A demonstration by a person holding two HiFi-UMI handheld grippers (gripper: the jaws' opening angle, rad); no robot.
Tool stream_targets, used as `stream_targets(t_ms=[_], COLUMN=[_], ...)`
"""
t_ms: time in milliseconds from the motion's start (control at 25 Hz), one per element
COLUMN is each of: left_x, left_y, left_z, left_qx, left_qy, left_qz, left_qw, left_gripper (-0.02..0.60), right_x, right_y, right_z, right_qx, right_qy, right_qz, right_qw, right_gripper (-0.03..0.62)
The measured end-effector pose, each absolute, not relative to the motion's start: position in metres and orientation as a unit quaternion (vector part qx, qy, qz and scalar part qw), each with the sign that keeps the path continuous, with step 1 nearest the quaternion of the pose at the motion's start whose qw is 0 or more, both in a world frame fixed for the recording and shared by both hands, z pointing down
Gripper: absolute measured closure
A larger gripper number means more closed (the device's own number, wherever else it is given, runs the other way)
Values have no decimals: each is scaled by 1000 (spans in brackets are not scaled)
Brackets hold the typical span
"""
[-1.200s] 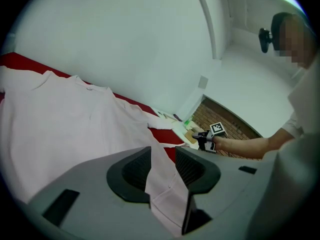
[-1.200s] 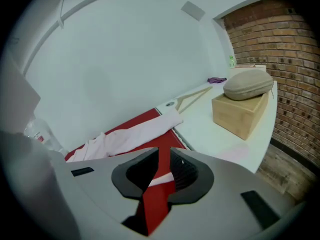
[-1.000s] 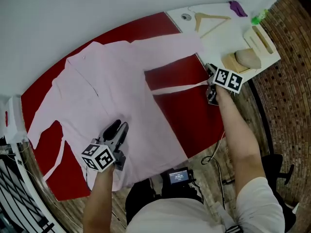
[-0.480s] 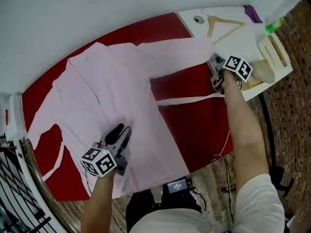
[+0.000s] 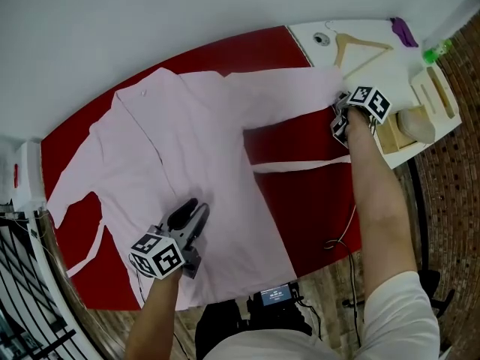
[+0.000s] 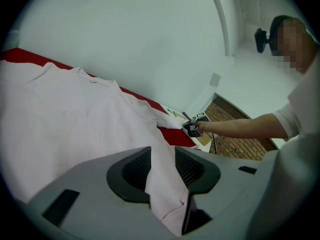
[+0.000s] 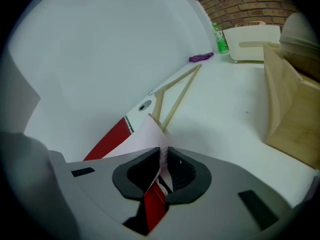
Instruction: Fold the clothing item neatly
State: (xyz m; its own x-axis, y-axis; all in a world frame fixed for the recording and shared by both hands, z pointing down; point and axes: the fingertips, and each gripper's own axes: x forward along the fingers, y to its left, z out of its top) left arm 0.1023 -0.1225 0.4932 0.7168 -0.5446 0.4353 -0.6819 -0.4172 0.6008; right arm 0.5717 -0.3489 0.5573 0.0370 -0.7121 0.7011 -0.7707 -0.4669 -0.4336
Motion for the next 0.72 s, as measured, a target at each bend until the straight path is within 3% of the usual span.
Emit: stream_targets(t_ms=[120, 320, 720], left_x=[101, 103, 122], left_y=[-127, -141, -182], left_z=[490, 480, 451], left_qx=[837, 838, 845], left_qy=[-368, -363, -323], left_qz=[78, 52, 6], left_qw=[398, 404, 426], left_gripper=[430, 430, 430], right_x=[565, 530, 385], right_y=[-349, -359, -367], right_z=[551, 521, 470], right_qx=[720, 692, 558], right_qy=[-536, -626, -777], right_qz=[439, 341, 132], right_qw=[46, 117, 258], right_gripper=[564, 569, 570])
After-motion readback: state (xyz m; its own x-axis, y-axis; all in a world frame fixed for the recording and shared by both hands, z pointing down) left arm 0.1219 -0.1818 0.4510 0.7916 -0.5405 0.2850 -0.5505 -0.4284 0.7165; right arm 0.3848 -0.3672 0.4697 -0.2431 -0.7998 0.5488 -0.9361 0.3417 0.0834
